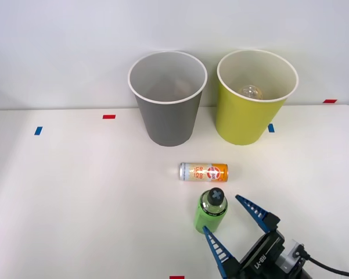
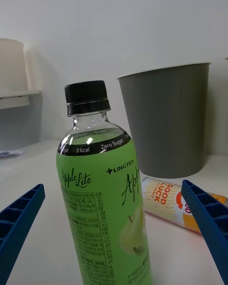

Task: Put cans in the gray bin, plastic bottles in the light green bin

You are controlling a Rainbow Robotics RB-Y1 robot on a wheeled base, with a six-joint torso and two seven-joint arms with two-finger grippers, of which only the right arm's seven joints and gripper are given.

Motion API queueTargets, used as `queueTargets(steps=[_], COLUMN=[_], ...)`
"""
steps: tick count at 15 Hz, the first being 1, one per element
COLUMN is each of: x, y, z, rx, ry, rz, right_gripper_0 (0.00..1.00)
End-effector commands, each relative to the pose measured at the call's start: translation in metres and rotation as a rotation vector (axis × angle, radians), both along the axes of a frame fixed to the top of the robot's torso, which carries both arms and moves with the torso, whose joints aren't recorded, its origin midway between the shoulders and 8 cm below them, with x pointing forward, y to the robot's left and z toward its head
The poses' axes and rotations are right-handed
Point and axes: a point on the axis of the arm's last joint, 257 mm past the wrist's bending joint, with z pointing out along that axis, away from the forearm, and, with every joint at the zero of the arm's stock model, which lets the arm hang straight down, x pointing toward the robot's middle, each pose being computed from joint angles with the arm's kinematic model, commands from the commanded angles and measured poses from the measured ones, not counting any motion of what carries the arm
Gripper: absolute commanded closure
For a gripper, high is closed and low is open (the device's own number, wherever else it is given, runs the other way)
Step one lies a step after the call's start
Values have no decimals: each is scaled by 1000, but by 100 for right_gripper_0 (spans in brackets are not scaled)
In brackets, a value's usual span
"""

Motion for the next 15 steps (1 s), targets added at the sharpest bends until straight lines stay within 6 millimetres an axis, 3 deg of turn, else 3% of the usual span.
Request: queueTargets(steps=[1, 6, 15], x=[9, 21, 25], y=[13, 27, 39], z=[1, 5, 1], rx=[-8, -22, -103], ry=[1, -6, -39], rz=[17, 33, 54], right_gripper_0=[0, 0, 0])
